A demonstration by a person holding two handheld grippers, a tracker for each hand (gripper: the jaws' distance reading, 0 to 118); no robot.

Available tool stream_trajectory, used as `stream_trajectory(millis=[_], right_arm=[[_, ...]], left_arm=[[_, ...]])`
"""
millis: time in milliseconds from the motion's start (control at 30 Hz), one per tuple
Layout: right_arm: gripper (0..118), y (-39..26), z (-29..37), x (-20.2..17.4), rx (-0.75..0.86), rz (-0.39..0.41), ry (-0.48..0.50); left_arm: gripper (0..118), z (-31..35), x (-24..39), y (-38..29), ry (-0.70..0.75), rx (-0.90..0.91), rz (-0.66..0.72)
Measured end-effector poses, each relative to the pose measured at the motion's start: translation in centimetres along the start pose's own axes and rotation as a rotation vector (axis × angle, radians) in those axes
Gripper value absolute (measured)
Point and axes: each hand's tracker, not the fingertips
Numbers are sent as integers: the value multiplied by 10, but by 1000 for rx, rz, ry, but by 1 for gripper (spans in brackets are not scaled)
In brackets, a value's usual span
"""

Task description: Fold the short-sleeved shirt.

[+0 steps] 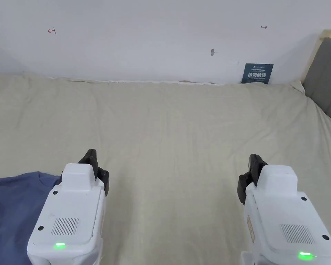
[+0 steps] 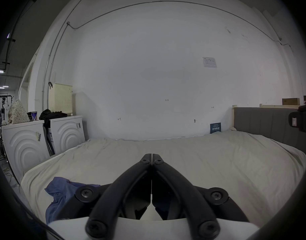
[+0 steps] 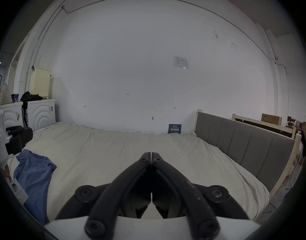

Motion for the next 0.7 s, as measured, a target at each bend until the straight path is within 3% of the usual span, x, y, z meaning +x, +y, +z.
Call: stream_trajectory(millis=[267,700], right_arm=[[1,5,-16,-40,-2,-1,114],[1,16,-28,-189,21,18,501]], left_arm=[[0,11,-56,-1,133,-7,34],[0,79,-209,-19,509,-74,6]])
